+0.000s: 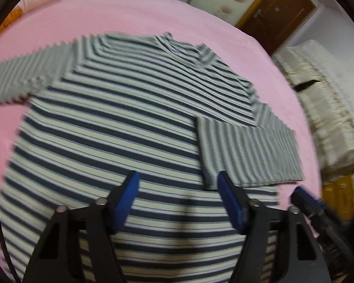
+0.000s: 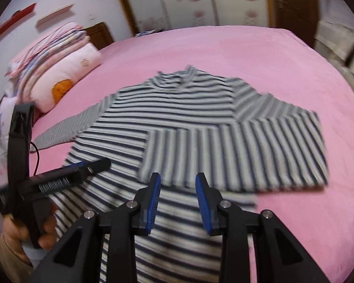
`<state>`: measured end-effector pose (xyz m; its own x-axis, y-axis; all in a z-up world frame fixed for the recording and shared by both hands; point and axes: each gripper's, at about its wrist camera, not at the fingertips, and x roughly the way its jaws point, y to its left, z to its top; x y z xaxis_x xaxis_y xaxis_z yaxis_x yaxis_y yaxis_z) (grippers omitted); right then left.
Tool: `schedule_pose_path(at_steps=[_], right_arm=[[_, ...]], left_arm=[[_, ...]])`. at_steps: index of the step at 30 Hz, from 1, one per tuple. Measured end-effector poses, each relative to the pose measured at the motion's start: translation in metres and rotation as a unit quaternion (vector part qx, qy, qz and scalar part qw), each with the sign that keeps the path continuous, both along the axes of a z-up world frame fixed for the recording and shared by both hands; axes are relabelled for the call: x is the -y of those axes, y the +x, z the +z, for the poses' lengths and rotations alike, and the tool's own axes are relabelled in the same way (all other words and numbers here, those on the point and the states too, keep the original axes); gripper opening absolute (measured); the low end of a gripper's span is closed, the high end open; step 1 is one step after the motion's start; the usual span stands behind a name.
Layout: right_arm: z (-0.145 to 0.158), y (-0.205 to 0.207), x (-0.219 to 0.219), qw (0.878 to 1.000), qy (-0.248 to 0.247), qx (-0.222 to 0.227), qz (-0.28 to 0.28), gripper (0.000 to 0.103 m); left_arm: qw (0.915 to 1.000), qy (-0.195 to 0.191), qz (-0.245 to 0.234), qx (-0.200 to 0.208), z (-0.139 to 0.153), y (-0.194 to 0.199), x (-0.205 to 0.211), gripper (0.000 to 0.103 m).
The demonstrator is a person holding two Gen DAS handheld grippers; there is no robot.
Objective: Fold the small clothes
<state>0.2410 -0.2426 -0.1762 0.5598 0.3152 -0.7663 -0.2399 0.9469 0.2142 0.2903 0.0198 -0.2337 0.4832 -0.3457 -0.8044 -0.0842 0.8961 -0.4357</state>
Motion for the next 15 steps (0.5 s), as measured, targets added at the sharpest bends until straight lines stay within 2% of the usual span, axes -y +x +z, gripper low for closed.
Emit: schedule_pose_path(at_steps=[2, 5, 8, 15], right_arm=[[-0.007, -0.008, 0.014, 1.000, -0.003, -0.005, -0.015, 0.031], [-0.016, -0.020, 0.033, 0.999, 0.007, -0.015, -0.036, 0.031], [-0.027, -0.030, 0.051, 0.998, 0.032, -0.030, -0.055, 0.031], [-0.043, -0.040, 0.074, 0.992, 0.085, -0.049, -0.078, 0.031]], left_arm=[[0.9988, -0.046, -0.009, -0.015, -0.009, 0.006, 0.005, 0.056], [0.9948, -0.092, -0.013, -0.041, -0.022, 0.016, 0.013, 0.051], [0.9904, -0.123, -0.003, -0.064, -0.034, 0.023, 0.020, 0.050], [0.9787, -0.189, 0.028, -0.075, -0.052, 0.031, 0.022, 0.049]])
